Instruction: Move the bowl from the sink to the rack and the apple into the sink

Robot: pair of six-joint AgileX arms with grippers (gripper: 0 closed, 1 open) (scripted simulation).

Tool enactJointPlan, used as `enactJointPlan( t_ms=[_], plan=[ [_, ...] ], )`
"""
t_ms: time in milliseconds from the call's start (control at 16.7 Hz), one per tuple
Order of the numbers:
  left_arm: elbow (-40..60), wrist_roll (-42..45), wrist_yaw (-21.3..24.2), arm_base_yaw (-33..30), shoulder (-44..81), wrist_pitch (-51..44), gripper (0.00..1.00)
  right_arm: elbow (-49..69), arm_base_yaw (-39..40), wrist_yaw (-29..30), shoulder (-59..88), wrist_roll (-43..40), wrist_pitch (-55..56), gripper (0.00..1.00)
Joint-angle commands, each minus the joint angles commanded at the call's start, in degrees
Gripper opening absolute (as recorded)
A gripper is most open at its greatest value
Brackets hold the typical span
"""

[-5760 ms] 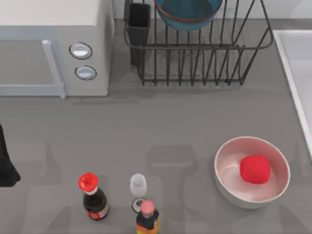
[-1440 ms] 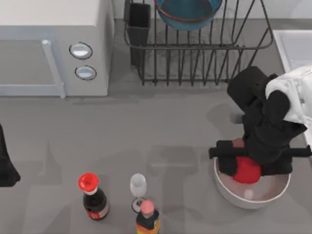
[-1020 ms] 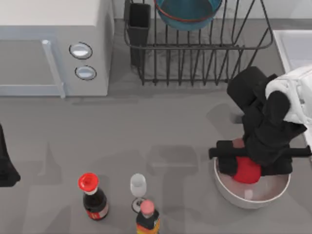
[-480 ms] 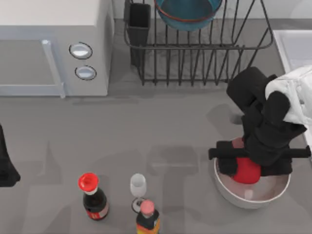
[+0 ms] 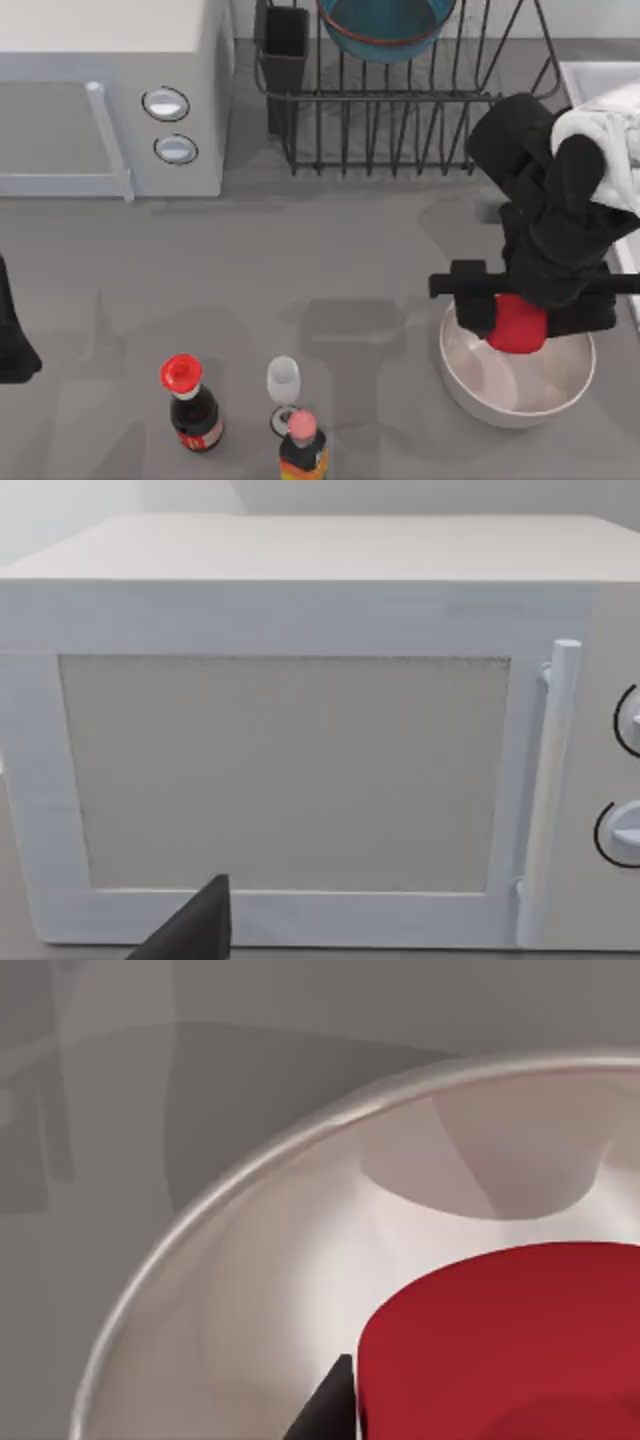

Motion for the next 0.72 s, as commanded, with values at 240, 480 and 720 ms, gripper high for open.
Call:
enactJointPlan(
  t_ms=[240, 480, 720],
  plan=[
    [0.0, 0.0, 0.0, 0.0, 0.0, 0.0, 1.0, 6.9, -0.2, 0.0, -3.5, -0.2, -10.7, 0.0],
    [0.0, 0.0, 0.0, 0.0, 0.0, 0.0, 1.0, 8.4, -0.3, 0.0, -4.6, -0.2, -12.7, 0.0],
    [0.0, 0.0, 0.0, 0.0, 0.0, 0.0, 1.0, 8.1, -0.6, -0.2, -4.4, -0.2, -12.0, 0.0]
  ],
)
